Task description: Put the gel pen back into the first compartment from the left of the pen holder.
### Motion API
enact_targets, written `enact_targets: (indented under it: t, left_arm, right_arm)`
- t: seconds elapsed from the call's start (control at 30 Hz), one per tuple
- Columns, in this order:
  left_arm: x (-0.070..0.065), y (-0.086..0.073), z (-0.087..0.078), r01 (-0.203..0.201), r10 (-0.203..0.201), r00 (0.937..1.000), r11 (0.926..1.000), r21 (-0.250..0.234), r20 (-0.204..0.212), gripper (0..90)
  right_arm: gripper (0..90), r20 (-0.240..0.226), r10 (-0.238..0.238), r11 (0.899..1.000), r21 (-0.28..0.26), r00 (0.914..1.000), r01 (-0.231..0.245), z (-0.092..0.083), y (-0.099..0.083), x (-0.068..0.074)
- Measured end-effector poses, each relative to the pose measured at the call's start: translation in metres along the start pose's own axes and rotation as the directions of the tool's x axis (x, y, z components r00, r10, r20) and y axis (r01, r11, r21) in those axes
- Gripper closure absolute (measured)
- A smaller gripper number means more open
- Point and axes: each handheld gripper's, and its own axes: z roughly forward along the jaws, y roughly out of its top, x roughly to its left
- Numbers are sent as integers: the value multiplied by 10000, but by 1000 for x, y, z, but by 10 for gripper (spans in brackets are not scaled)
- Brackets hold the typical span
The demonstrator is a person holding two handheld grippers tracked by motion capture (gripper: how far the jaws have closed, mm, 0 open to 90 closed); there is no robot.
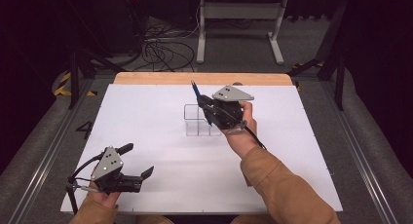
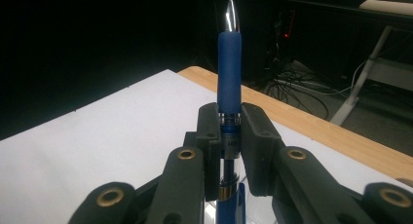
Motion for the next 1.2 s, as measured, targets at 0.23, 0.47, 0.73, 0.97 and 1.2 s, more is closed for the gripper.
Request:
enact_targets:
  t: [0.23, 0.47, 0.73, 0.97, 1.2]
  left_arm:
    - [0, 0, 0, 16, -16, 10000, 10000, -26, -8, 46]
    - [1, -1, 0, 30, -30, 10000, 10000, -35, -4, 46]
    - [1, 0, -1, -1, 1, 10000, 10000, 8, 9, 46]
    - [1, -1, -1, -14, 14, 10000, 10000, 12, 21, 46]
    - [1, -1, -1, -12, 12, 10000, 10000, 18, 30, 46]
  right_arm:
    - [795, -69, -104, 9995, -314, 9999, 102, 14, 1, 3]
    - [794, -148, -693, 9952, -699, 9975, 681, 29, 0, 4]
    - [794, -260, -381, 9958, -845, 9989, 358, 43, -4, -1]
    - [794, -170, -497, 9937, -1016, 9986, 477, 53, -8, 0]
    - [793, -144, -487, 9939, -997, 9987, 471, 59, -11, 0]
